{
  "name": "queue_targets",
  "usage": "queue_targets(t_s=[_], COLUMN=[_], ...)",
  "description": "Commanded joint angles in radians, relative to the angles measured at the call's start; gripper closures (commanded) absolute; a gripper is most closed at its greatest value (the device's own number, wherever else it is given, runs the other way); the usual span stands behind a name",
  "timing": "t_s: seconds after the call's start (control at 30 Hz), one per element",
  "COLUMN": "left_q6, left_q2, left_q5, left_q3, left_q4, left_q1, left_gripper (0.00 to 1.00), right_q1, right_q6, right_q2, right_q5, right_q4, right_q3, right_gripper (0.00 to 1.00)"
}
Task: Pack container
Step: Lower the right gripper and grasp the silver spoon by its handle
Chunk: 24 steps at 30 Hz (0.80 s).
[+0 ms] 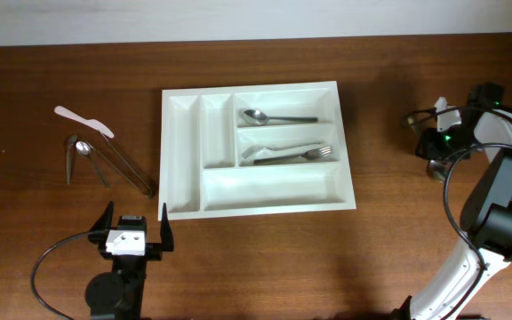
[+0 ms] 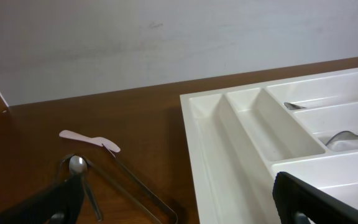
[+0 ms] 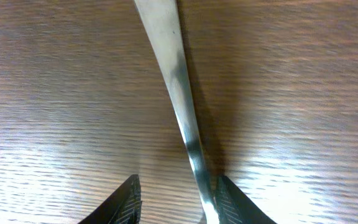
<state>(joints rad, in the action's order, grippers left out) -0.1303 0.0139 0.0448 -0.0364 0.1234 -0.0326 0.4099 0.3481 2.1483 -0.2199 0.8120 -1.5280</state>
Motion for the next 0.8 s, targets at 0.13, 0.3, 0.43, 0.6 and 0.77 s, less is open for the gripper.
queue_targets(t_s=[0.13, 0.3, 0.43, 0.6, 0.77], left_q6=[0.013, 0.013, 0.013, 0.013, 0.013], left_q2=[-0.008, -0.008, -0.008, -0.008, -0.008], left_q5=[-0.007, -0.007, -0.007, -0.007, -0.007], left_q3=[0.006, 0.006, 0.006, 0.006, 0.006], left_q4=[0.0, 0.0, 0.0, 0.0, 0.0], left_q1=[0.005, 0.005, 0.005, 0.005, 0.005], left_gripper=[0.01, 0.01, 0.01, 0.01, 0.01], right_q1=[-0.084, -0.086, -0.082, -0.082, -0.082], right_q6=[-0.018, -0.018, -0.018, -0.016, -0.013], right_q2=[0.071, 0.071, 0.08, 0.121, 0.158], right_q5=[0.011, 0.048, 0.056, 0.107, 0.183], right_q4=[-0.002, -0.018, -0.042, -0.07, -0.092], right_q3=[0.028, 0.045, 0.063, 0.066, 0.066], right_gripper=[0.7, 0.76, 0.8, 0.81, 0.81])
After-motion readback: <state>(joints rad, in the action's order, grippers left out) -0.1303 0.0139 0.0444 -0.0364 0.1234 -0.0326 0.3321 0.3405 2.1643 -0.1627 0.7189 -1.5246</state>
